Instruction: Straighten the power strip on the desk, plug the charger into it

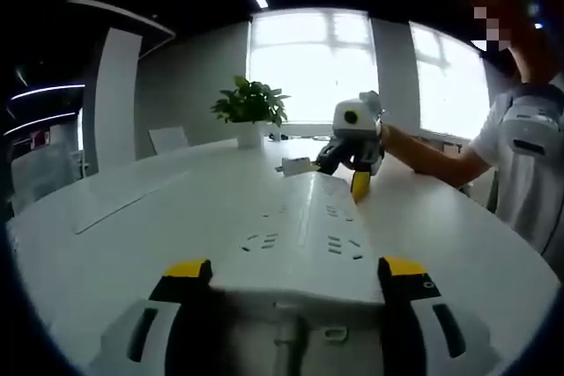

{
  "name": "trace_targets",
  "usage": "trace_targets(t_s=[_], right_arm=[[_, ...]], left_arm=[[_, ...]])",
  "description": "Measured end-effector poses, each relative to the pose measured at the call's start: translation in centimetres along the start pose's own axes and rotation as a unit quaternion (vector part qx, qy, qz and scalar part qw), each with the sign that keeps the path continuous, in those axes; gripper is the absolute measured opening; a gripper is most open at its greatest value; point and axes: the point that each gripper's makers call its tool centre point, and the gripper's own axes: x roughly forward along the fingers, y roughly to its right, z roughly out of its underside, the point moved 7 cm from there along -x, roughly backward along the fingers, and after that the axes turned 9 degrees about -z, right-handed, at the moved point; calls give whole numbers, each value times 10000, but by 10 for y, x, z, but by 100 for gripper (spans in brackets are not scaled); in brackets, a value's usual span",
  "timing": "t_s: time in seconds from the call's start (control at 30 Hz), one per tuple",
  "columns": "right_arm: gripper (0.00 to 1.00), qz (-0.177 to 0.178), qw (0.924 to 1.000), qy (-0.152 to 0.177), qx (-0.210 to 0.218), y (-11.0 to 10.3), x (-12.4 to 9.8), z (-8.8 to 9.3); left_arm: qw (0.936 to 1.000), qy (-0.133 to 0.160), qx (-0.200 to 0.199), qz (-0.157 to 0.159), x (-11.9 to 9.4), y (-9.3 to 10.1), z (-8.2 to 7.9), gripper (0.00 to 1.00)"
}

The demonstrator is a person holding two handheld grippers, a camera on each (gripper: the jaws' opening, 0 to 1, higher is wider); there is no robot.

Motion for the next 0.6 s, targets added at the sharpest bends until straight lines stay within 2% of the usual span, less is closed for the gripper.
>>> trace_targets(t_s=[0.6], right_arm=[[41, 11, 10000, -68, 12, -1, -4, 2]], left_arm=[[10000, 7, 1, 12, 5, 2, -1, 78]])
